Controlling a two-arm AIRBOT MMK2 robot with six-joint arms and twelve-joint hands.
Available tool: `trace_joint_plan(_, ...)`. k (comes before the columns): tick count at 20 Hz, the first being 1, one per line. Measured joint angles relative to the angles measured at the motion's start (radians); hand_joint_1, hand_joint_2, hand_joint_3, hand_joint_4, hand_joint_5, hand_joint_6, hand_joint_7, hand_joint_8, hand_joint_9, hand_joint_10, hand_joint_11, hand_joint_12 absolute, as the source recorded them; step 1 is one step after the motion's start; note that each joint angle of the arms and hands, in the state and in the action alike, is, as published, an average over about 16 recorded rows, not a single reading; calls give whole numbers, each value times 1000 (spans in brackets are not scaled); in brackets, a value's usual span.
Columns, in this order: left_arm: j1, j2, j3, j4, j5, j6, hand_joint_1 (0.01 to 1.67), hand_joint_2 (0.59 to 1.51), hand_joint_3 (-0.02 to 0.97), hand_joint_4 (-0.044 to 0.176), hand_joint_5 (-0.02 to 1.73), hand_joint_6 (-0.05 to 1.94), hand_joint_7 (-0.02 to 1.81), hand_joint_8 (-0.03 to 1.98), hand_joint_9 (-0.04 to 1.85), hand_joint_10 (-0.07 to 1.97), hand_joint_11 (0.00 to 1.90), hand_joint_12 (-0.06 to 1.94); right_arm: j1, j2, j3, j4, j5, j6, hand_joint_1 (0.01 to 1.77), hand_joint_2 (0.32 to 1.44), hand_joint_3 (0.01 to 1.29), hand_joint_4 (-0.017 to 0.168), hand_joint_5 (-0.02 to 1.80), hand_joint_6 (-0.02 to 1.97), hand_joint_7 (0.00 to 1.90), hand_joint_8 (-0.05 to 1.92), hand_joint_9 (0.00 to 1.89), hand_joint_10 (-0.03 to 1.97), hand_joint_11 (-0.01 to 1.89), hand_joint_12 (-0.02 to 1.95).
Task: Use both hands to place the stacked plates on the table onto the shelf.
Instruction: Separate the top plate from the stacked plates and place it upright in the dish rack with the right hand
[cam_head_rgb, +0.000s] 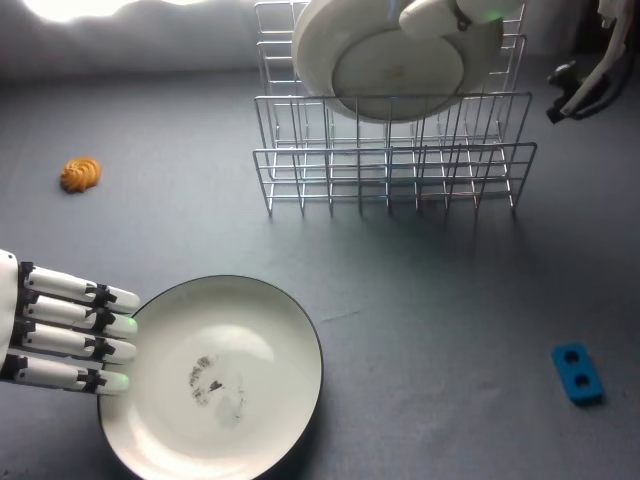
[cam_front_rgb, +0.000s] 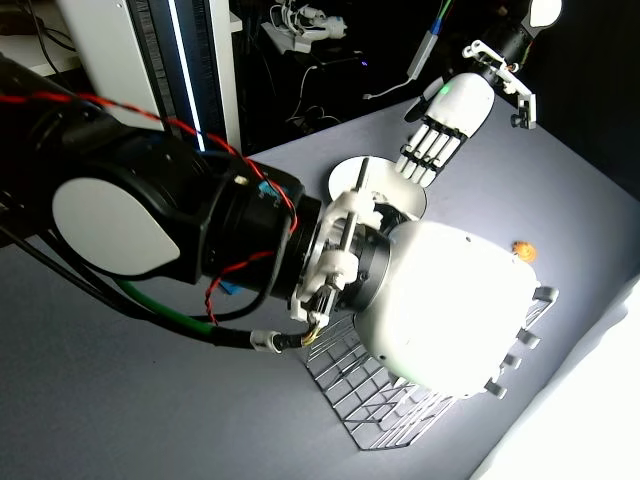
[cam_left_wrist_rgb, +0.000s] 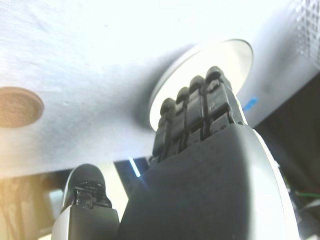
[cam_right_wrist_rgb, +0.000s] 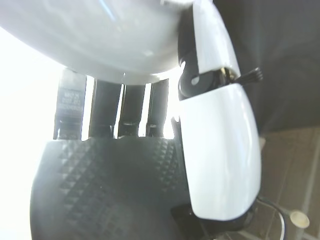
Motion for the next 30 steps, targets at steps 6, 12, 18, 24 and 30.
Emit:
trace_joint_plan(6,15,-1,-9,-6,31,-3,15,1128,4,1,61,-2,45,-3,19,15,14,-12,-34,-20,34,10,2,-1,1225,1017,13,7,960,907,1100,812,1354,-5,860,997)
trace_joint_plan(12,50,-1,-28,-28,50,-5,15,1129,5,-5,52,-10,50,-3,18,15,14,-11,-63,-32,53,12,15,-8,1225,1018,12,7,955,907,1092,819,1357,-5,870,1030)
trace_joint_plan(18,92,-2,-57,-57,67,-10,16,1131,5,-8,42,-15,50,-3,19,15,14,-11,-85,-39,62,14,30,-15,1225,1024,12,5,946,907,1081,841,1343,-5,869,1063)
trace_joint_plan(24,107,-1,-84,-85,84,-14,15,1130,5,-6,42,-8,43,-4,17,15,14,-11,-94,-40,63,17,48,-19,1221,1025,13,0,935,790,1064,630,1259,-5,823,1077)
trace_joint_plan(30,91,13,-104,-135,93,-16,16,1128,4,-2,47,7,45,-3,18,16,15,-11,-99,-42,63,19,63,-21,1199,997,15,-5,923,461,1031,319,1121,-5,709,1073)
